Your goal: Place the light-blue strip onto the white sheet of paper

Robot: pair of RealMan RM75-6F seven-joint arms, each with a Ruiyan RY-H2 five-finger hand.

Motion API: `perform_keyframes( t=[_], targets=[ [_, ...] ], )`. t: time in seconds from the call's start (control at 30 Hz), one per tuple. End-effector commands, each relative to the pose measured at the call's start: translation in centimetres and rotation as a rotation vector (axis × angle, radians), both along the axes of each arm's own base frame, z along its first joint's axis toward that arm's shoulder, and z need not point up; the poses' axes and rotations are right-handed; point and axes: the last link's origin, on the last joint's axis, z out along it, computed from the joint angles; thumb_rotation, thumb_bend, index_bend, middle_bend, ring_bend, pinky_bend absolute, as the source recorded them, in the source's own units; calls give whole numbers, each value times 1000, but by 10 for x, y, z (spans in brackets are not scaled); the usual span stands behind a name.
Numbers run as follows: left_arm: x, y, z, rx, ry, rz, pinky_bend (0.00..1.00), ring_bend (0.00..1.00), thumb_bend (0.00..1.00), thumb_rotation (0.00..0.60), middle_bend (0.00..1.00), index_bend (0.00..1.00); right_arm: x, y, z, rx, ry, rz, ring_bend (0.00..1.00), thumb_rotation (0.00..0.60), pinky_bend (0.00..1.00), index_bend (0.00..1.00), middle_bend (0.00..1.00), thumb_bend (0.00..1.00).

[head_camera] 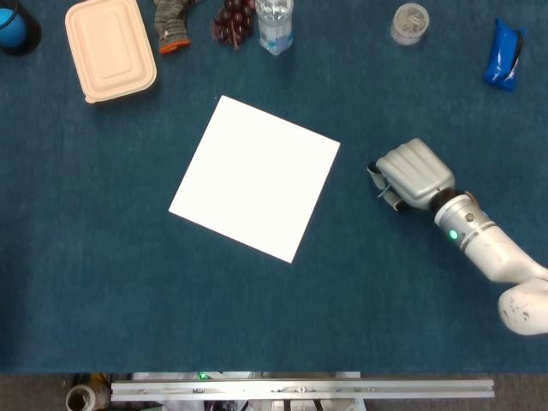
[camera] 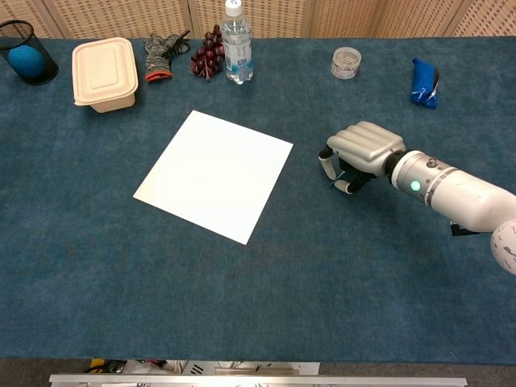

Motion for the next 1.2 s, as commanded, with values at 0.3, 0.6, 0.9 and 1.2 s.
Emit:
perform_keyframes(
  t=[0.3, 0.6, 0.9, 1.2],
  targets=[
    [-1, 0, 1, 5, -4, 2, 87, 159, 231, 600, 178, 151, 0, -1, -2, 1, 6, 1, 1000, 600, 1000, 622, 1000, 339],
    [-2, -1, 0, 0, -4, 4, 87, 159, 230, 600, 178, 150, 23, -7, 11, 15, -185, -103, 1000, 600, 1000, 622, 1000, 338],
    [-3, -4, 0, 3, -12, 4, 87, 159, 231, 600, 178, 150, 66, -16, 17, 149, -497, -321, 1000, 600, 1000, 622, 1000, 339],
    [-4, -7, 2, 8, -12, 11, 87, 159, 231, 600, 178, 149, 99, -29, -3, 271, -680, -522, 1000, 600, 1000, 622, 1000, 339]
  ],
)
